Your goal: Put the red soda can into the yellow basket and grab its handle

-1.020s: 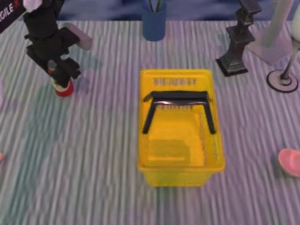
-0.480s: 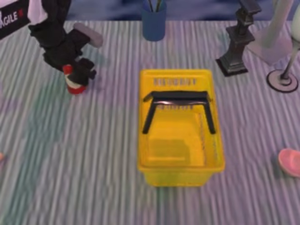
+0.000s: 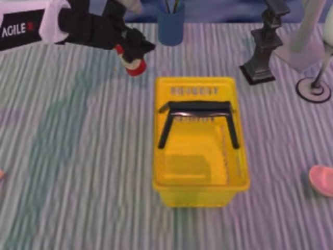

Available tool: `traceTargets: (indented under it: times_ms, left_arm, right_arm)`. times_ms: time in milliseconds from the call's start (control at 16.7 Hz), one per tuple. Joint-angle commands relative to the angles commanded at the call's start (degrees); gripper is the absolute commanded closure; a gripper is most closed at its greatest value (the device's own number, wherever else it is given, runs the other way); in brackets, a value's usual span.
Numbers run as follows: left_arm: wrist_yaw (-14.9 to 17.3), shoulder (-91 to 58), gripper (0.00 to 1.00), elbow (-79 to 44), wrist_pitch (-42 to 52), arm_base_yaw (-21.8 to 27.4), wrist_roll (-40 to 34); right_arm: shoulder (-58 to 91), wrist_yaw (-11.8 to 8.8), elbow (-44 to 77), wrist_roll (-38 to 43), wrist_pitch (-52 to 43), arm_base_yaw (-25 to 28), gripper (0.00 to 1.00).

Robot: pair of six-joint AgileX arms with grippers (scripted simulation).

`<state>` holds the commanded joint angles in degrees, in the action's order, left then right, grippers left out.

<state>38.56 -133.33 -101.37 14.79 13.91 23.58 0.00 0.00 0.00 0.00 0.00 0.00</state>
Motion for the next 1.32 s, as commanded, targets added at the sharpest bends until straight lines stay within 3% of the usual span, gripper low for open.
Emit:
traceTargets:
  times_ms: [360, 660, 900, 1320]
  left_arm:
    - [19.3, 11.0, 1.0, 13.8, -33.9, 2.9, -9.5]
    - [30.3, 15.3, 1.0, 25.0, -52.3, 4.5, -17.7]
    - [33.8, 16.0, 1.0, 29.3, -57.7, 5.1, -21.0]
    - [33.8, 14.8, 1.0, 29.3, -58.5, 4.7, -20.9]
  right_arm:
    - [0.0, 0.0, 0.0, 0.0, 0.0, 0.0, 0.0]
    - [0.0, 0.0, 0.0, 0.0, 0.0, 0.0, 0.0]
    - [0.0, 0.0, 0.0, 0.0, 0.0, 0.0, 0.0]
    - [0.0, 0.0, 0.0, 0.0, 0.0, 0.0, 0.0]
